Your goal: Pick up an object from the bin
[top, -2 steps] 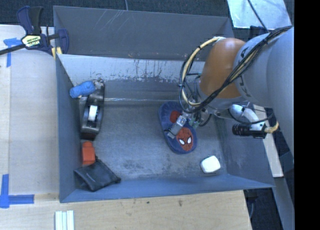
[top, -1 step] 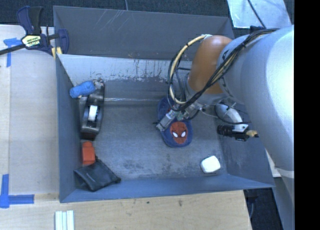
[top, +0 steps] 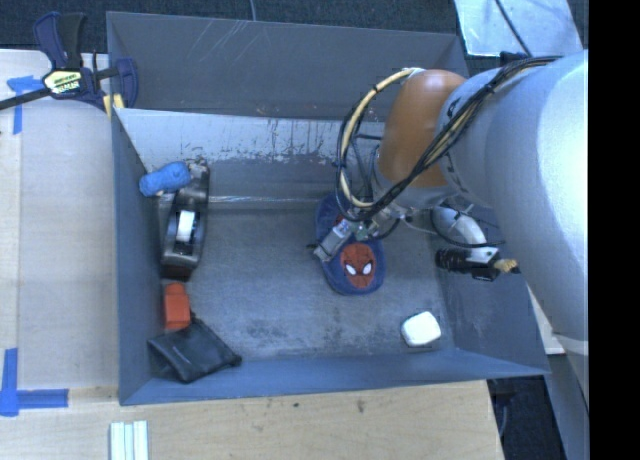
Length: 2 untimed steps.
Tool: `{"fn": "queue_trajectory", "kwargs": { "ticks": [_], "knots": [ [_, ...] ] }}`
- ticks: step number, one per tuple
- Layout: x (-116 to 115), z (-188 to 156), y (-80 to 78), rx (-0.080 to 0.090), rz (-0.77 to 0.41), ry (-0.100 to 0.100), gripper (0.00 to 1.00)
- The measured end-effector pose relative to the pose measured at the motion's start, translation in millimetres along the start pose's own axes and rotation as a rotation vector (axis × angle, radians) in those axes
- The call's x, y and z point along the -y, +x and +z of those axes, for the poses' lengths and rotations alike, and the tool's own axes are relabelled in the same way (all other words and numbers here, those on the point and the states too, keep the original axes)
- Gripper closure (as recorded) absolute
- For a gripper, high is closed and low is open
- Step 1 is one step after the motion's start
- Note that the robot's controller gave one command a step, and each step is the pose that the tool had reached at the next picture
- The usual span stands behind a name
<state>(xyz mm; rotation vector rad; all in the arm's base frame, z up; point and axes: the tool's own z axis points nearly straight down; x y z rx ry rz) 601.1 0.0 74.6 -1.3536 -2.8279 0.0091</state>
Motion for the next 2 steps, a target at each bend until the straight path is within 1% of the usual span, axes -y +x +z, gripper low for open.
{"fn": "queue_trajectory", "kwargs": {
  "ticks": [1, 2],
  "knots": [
    [0, -4, -2.7, 0.005, 0.001, -0.002, 1.00],
    [0, -130, -4.8, 0.010, -0.002, -0.015, 1.00]
  ]
}}
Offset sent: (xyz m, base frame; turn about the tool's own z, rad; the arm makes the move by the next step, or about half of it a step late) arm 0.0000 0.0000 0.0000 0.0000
